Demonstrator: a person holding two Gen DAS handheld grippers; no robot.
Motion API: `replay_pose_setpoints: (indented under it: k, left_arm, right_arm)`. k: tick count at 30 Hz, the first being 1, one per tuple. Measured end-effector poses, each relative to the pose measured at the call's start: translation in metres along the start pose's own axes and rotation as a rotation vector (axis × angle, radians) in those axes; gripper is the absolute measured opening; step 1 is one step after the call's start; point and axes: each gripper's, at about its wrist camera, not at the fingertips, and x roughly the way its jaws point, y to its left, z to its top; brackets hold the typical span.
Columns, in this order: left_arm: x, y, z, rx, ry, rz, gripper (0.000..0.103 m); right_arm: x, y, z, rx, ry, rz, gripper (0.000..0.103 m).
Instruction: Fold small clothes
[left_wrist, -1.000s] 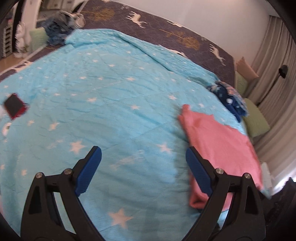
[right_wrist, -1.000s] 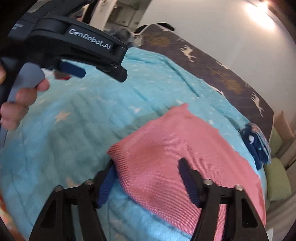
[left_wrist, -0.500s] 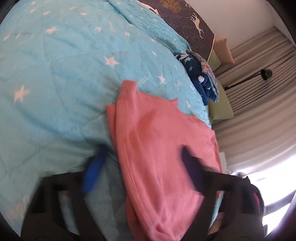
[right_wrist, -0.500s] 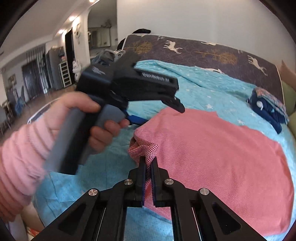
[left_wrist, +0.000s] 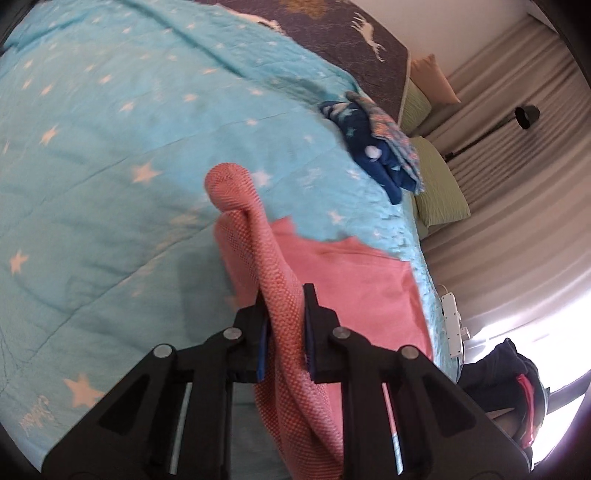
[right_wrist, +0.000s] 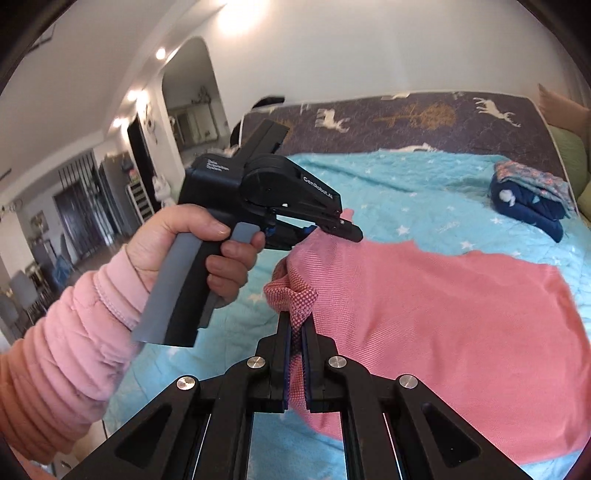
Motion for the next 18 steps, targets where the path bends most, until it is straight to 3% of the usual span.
replay_pose_setpoints:
  k: [10, 18]
  left_arm:
    - [0.048, -0.129, -0.002, 0.189, 0.040, -0.048, 0.017]
    - [0.137, -0.208, -0.035, 0.322, 0.179, -0.017, 0.017]
  right_arm:
    - [-0.086, -0.066, -0.006, 0.129, -0.154, -0.080, 0.004]
    - [-0.130, -0.137, -0.038, 0.288, -0.158, -0.206, 0.004]
